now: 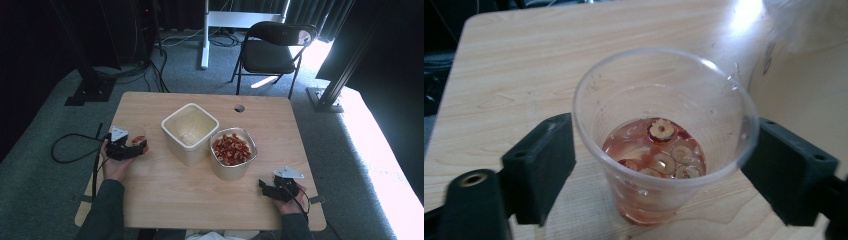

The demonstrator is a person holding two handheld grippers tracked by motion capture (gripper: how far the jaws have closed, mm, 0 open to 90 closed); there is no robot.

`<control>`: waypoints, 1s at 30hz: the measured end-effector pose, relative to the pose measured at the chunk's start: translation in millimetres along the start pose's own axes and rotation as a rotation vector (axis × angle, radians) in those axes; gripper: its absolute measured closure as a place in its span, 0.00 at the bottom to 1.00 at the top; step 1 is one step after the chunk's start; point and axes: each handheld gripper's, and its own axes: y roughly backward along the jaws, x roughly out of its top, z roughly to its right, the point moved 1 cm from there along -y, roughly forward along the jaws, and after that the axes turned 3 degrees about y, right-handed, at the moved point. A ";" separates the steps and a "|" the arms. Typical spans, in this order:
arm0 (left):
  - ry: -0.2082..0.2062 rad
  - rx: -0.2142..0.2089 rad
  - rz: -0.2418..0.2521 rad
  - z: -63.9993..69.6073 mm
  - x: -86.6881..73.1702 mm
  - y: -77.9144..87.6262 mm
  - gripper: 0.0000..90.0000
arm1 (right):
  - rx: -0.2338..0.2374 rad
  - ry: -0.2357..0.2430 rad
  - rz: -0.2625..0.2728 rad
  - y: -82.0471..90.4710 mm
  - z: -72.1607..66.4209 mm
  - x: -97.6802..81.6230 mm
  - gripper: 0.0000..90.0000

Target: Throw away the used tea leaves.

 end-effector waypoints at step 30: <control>-0.162 -0.195 0.030 63.8 -20.2 25.5 0.35 | 0.007 0.004 0.000 0.3 -0.6 -0.2 0.29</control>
